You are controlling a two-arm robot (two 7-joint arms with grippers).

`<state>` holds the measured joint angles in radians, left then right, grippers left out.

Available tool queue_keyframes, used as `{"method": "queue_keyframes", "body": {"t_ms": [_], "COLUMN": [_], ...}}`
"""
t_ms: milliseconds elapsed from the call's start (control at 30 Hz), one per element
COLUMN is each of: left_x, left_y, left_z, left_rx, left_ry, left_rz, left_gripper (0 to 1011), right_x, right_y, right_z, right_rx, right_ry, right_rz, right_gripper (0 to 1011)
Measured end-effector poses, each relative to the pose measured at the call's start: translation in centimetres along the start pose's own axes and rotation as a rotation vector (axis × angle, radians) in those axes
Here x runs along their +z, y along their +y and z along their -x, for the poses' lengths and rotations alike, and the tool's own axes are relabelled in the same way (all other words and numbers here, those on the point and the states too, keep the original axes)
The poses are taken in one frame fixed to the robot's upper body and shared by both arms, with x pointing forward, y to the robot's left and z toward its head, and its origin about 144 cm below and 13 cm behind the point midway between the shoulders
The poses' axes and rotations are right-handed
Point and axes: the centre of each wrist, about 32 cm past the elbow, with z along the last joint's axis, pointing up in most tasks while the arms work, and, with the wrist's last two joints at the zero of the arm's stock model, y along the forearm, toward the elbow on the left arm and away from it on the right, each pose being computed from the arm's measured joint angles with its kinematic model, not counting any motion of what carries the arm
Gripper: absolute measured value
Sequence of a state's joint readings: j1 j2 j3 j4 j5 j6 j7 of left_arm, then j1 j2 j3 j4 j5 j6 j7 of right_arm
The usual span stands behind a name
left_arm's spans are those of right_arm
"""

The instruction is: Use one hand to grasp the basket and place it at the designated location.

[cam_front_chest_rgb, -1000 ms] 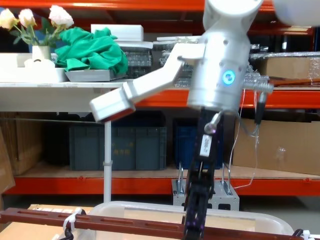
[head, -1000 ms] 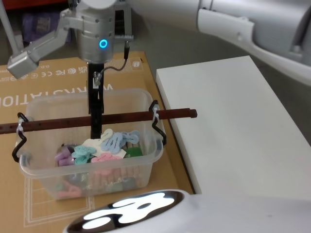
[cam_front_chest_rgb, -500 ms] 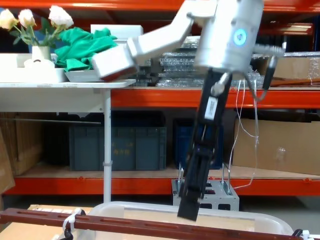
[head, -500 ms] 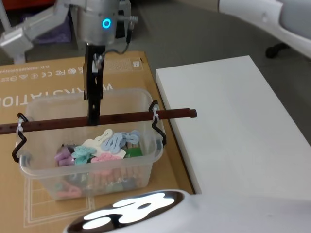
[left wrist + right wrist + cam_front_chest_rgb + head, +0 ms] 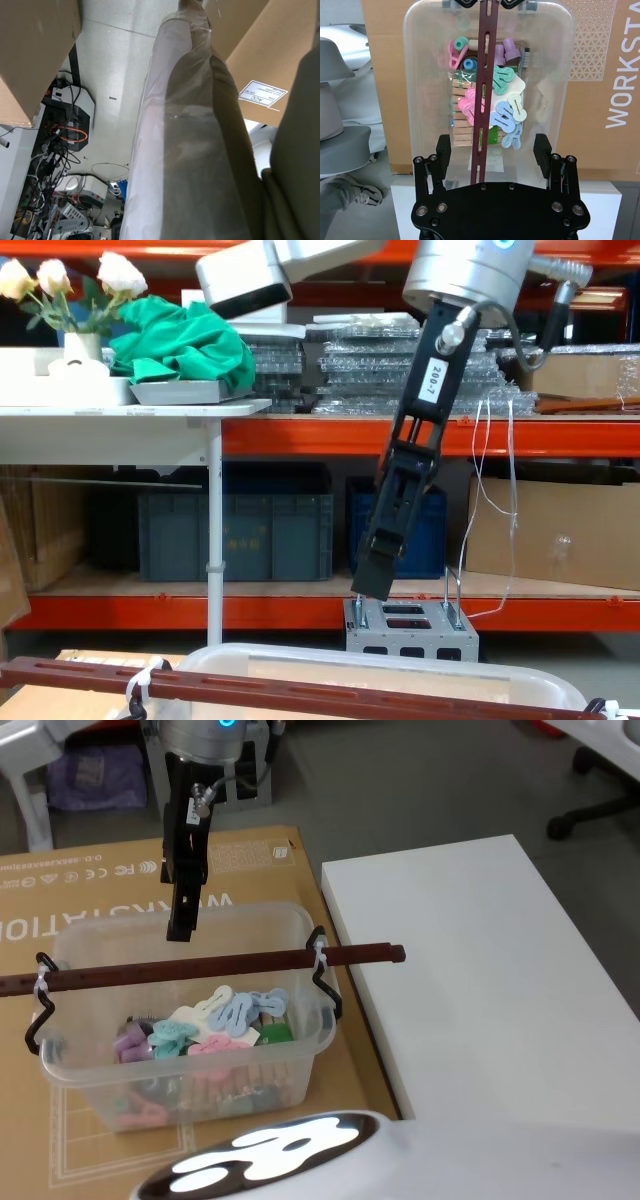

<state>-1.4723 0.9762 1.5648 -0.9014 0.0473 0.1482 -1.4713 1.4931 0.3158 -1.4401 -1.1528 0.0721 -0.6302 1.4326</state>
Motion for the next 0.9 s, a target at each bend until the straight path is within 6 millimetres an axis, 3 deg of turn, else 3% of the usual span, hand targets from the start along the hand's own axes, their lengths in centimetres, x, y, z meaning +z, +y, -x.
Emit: {"method": "queue_keyframes", "body": {"t_ms": [900], "left_x": [0.00], "left_y": [0.00], "left_z": [0.00], "left_rx": [0.000], "left_ry": [0.000], "left_rz": [0.000], "left_gripper": [0], "right_x": [0.16], "right_y": [-0.15], "right_z": [0.03], "right_rx": [0.000], "right_ry": [-0.005], "right_rz": [0.004], "right_gripper": [1000]}}
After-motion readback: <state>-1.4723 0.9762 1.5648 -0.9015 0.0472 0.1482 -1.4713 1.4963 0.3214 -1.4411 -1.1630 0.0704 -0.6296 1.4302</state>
